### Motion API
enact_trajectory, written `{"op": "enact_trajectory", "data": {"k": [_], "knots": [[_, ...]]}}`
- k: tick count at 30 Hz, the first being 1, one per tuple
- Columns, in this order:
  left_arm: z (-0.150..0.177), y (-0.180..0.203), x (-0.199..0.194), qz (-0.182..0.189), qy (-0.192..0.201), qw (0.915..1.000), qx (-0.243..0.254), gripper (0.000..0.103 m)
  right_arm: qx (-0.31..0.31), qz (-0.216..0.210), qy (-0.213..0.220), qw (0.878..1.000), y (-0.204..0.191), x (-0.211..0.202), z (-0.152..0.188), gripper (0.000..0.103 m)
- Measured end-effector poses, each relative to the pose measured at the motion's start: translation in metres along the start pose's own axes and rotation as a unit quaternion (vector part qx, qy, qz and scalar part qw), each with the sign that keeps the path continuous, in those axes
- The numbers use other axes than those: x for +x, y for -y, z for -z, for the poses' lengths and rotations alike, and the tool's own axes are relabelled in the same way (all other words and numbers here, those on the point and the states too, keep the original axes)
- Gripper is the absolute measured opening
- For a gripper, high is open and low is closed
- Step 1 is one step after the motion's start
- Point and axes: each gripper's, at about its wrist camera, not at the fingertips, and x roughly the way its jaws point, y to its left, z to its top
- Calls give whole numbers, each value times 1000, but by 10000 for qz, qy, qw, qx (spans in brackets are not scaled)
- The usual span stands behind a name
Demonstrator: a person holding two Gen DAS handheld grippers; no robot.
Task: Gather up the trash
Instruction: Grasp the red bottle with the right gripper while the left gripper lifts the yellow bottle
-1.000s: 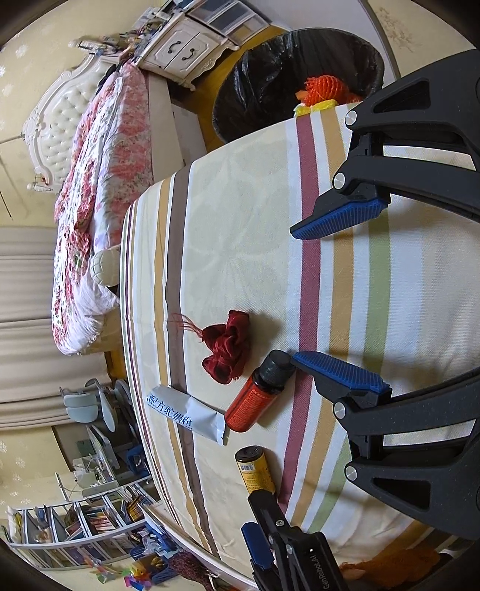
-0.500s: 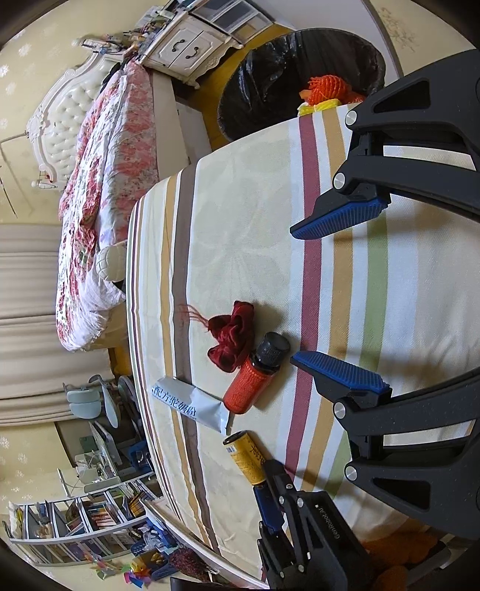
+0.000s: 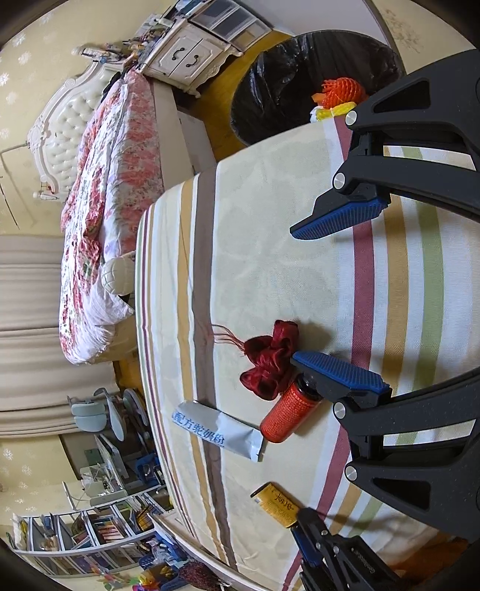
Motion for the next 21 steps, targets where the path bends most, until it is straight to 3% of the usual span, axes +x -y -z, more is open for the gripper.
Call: {"op": "enact_trajectory", "data": {"k": [9, 11, 13, 19, 21], "knots": [[3, -12, -4, -27, -17, 9999, -148, 30, -304, -122, 1, 9995, -23, -7, 6, 61], [1, -13, -3, -8, -6, 9998, -191, 43, -286, -142, 35, 9995, -24, -10, 4, 61], [-2, -14, -2, 1, 27, 9997, -232, 47, -318, -181, 81, 9993, -27, -15, 2, 60], [-7, -17, 3, 55, 2, 9997, -247, 47, -470, -449, 91, 9978, -42, -19, -2, 53], [-9, -18, 5, 74, -2, 9997, -229, 40, -503, -583, 4, 9970, -48, -15, -4, 47]]}}
